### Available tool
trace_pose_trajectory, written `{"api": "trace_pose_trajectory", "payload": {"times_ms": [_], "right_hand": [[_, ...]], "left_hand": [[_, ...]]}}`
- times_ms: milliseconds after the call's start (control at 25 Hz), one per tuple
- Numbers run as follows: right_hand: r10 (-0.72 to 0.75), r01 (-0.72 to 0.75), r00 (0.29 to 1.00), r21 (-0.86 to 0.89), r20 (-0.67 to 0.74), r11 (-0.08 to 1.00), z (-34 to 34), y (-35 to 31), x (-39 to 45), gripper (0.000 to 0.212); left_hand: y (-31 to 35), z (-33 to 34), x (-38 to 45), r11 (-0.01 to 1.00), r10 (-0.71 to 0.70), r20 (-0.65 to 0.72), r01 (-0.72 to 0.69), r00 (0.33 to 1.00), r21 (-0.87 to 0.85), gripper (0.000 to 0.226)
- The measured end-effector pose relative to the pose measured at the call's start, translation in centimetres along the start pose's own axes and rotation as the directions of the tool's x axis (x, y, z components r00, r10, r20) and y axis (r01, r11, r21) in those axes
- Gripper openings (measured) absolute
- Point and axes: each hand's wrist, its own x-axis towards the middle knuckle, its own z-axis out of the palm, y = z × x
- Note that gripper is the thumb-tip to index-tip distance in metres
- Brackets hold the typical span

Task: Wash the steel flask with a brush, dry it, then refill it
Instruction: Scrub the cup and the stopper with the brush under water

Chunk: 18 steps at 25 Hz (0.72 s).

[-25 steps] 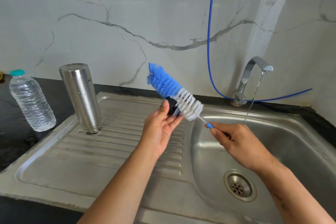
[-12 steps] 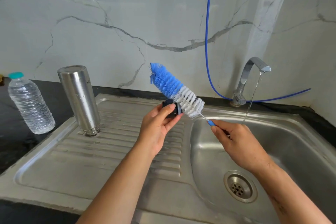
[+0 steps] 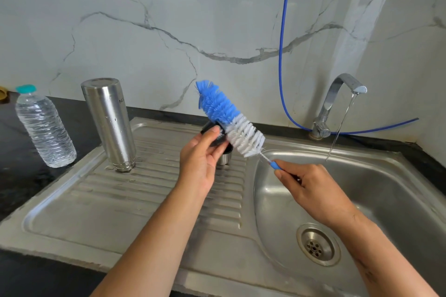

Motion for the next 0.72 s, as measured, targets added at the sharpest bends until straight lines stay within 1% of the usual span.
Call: {"api": "trace_pose_trajectory", "payload": {"times_ms": [80, 160, 240, 360, 440, 560, 640, 720], "right_hand": [[-0.012, 0.012, 0.999, -0.001, 0.031, 1.0, -0.5, 0.0, -0.1, 0.02], [0.003, -0.003, 1.0, 0.004, -0.02, 1.0, -0.6, 0.0, -0.2, 0.02], [0.016, -0.015, 0.999, 0.023, -0.051, 1.0, -0.6, -0.3, 0.0, 0.021], [0.028, -0.032, 0.999, 0.095, 0.039, 0.995, -1.0, -0.3, -0.1, 0.022], [0.055, -0.06, 0.998, 0.165, 0.031, 0.984, -0.9, -0.4, -0.2, 0.021], [0.088, -0.088, 0.996, 0.238, 0.011, 0.967, -0.4, -0.8, -0.1, 0.023], [0.106, -0.106, 0.994, 0.229, 0.013, 0.968, -0.4, -0.7, 0.1, 0.025], [0.117, -0.119, 0.993, 0.176, 0.025, 0.977, -0.8, -0.5, 0.1, 0.024]], "left_hand": [[0.1, -0.4, 0.3, 1.0, 0.002, -0.002, -0.002, 1.0, -0.002, 0.014], [-0.8, 0.2, -0.8, 0.994, -0.071, 0.071, 0.064, 0.995, 0.087, 0.012], [-1.2, 1.0, -1.5, 0.99, -0.089, 0.102, 0.077, 0.991, 0.118, 0.01], [-0.2, 0.8, -0.8, 0.998, -0.013, 0.064, 0.009, 0.998, 0.057, 0.011], [0.2, 0.4, -0.5, 0.999, -0.027, 0.061, 0.025, 0.998, 0.035, 0.012], [0.1, 0.1, -0.3, 0.998, -0.049, 0.095, 0.045, 0.994, 0.042, 0.027], [0.1, 0.0, -0.3, 0.992, -0.06, 0.062, 0.053, 0.996, 0.115, 0.028], [0.0, 0.2, -0.3, 0.967, -0.071, -0.015, 0.073, 0.997, 0.244, 0.03]]}}
